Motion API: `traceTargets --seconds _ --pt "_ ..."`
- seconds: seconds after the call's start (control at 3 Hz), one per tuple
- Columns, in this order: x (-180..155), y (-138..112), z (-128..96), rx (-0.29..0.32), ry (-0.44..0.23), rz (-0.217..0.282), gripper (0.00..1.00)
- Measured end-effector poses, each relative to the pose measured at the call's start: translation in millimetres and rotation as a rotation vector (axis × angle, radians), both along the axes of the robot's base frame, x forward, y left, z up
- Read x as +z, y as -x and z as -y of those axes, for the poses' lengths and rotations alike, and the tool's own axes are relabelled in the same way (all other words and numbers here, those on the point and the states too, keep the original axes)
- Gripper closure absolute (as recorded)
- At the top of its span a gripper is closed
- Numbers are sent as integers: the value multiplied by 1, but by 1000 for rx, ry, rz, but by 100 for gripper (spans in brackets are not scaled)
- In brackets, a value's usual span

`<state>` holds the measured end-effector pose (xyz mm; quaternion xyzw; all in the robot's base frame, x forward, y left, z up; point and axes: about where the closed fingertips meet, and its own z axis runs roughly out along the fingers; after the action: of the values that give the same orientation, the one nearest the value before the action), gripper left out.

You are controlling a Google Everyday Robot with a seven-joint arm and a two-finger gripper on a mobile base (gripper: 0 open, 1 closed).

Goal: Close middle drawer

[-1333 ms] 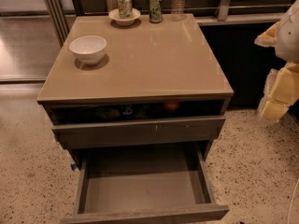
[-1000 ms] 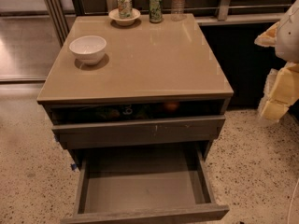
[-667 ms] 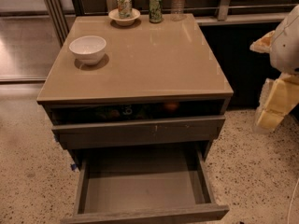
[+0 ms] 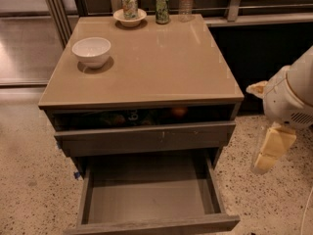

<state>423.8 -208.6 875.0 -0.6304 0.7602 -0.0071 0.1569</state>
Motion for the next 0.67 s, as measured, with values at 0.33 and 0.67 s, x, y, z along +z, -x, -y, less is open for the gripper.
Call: traceTargets --seconds 0.33,0.67 --pt "-103 18 9 0 -54 -83 0" --pt "-161 34 19 -17 -81 -127 0"
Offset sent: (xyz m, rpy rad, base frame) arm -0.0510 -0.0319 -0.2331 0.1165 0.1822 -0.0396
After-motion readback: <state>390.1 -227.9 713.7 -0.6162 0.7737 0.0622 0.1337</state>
